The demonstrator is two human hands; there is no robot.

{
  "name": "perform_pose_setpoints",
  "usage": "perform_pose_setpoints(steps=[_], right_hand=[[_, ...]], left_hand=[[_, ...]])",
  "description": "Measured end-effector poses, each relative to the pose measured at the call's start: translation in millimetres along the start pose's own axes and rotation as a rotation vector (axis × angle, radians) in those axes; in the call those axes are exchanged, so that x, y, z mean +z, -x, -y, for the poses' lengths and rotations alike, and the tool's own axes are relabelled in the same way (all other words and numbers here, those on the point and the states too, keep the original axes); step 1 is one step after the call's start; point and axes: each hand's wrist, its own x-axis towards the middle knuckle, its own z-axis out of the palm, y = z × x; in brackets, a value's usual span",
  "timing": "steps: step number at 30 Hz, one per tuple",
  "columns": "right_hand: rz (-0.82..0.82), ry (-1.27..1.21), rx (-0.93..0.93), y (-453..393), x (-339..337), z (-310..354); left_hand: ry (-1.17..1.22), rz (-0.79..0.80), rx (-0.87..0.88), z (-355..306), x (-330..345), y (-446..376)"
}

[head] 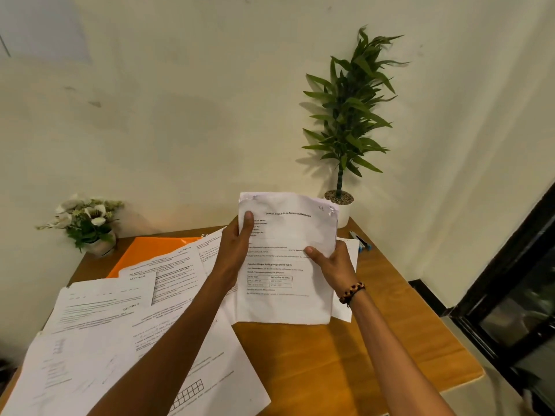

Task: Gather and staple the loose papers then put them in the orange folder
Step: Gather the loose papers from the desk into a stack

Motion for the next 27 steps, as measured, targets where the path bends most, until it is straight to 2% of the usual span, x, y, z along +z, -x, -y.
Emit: perform_pose_setpoints(steps=[5,13,16,19,27], right_hand=[[0.120,-0.066,0.074,9.2,-8.0,0.4],[0.320,-0.146,0.195,29.4,-17.8,-1.7],[0.353,-0.252,0.274,35.1,-15.3,-14.8],[0.371,-0.297,0.313,38.6,-12.8,-27.9],[0.399,-0.277,0.365,48.0,-11.2,-46.2]], left_hand=[[-0.035,0.052,0.079,-6.7,-9.4,-0.5],[0.009,0.050,0.070,2.9,-12.7,5.6],[0.048,0.073,0.084,12.0,-13.1,11.8],[0.076,0.071,0.024,19.5,-12.3,16.9],[0.063,0.084,-0.019,41.0,-11.0,18.6]])
